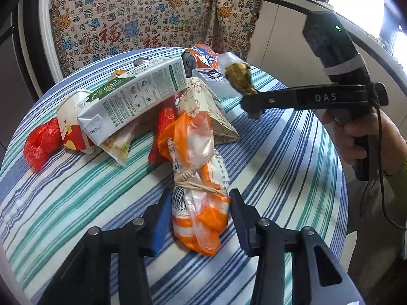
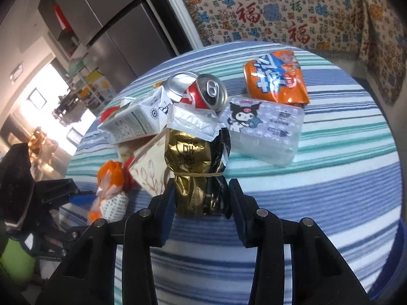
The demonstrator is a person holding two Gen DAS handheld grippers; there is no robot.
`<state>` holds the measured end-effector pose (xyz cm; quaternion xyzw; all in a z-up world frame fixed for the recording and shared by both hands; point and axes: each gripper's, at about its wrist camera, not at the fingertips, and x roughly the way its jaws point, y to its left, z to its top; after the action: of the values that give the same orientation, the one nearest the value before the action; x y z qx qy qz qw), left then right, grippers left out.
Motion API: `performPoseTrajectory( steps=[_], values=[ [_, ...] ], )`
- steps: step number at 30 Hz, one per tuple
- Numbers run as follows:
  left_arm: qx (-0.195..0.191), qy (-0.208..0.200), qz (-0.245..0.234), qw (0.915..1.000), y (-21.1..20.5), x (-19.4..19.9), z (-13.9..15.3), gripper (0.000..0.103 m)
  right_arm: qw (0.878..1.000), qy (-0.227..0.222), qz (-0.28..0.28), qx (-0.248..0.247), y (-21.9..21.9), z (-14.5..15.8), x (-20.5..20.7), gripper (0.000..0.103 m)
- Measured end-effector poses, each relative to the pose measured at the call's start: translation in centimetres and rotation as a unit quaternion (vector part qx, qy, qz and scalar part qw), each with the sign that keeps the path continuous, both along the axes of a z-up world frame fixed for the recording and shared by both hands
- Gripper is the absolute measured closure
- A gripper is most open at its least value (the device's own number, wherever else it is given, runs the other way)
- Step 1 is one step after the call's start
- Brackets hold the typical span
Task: Collect trash
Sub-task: 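Carry the gold wrapper with the right tool over the blue wastebasket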
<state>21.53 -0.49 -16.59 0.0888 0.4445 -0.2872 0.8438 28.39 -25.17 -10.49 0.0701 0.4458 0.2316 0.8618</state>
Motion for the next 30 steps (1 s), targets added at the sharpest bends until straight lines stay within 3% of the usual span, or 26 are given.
performPoseTrajectory(
  steps=[6, 8, 10, 17, 20, 21, 22, 23, 24, 30],
  values=[
    [-0.009, 0.031, 0.1, 0.9945, -0.4, -3.1, 0.3, 0.056, 0.989, 0.038, -0.012, -0.146, -1.1, 1.0, -5.1, 0.06],
    [-0.013, 0.037, 0.099, 0.9943, -0.9, -3.6, 0.0, 0.045, 0.986, 0.05, -0.008, -0.158, -1.4, 0.1, -5.2, 0.057],
    [0.001, 0.028, 0.095, 0.995, -1.6, -3.9, -0.2, 0.04, 0.987, 0.055, -0.005, -0.153, -1.5, -0.6, -5.2, 0.053],
    [0.019, 0.013, 0.088, 0.9959, -2.5, -4.0, 0.1, 0.035, 0.991, 0.045, -0.001, -0.123, -1.1, 0.0, -5.7, 0.039],
    [0.029, 0.012, 0.089, 0.9956, -3.1, -3.5, 0.0, 0.035, 0.99, 0.043, 0.013, -0.132, -0.1, -0.1, -5.4, 0.038],
    [0.035, 0.01, 0.09, 0.9952, -3.1, -3.4, -0.1, 0.035, 0.989, 0.045, 0.015, -0.138, 0.1, -0.3, -5.0, 0.04],
    [0.043, 0.005, 0.094, 0.9946, -3.2, -3.2, -0.2, 0.036, 0.989, 0.046, 0.016, -0.141, 0.2, -0.5, -4.7, 0.065],
    [0.05, -0.003, 0.098, 0.994, -3.2, -3.2, -0.2, 0.052, 0.989, 0.044, 0.015, -0.138, 0.1, -0.6, -4.7, 0.066],
    [0.05, -0.004, 0.098, 0.9939, -3.0, -3.3, -0.2, 0.058, 0.991, 0.039, 0.014, -0.131, 0.0, -0.3, -4.8, 0.066],
    [0.024, -0.01, 0.102, 0.9945, -3.2, -3.7, 0.9, 0.059, 0.996, 0.008, 0.0, -0.09, -1.7, 1.8, -6.1, 0.067]
  ],
)
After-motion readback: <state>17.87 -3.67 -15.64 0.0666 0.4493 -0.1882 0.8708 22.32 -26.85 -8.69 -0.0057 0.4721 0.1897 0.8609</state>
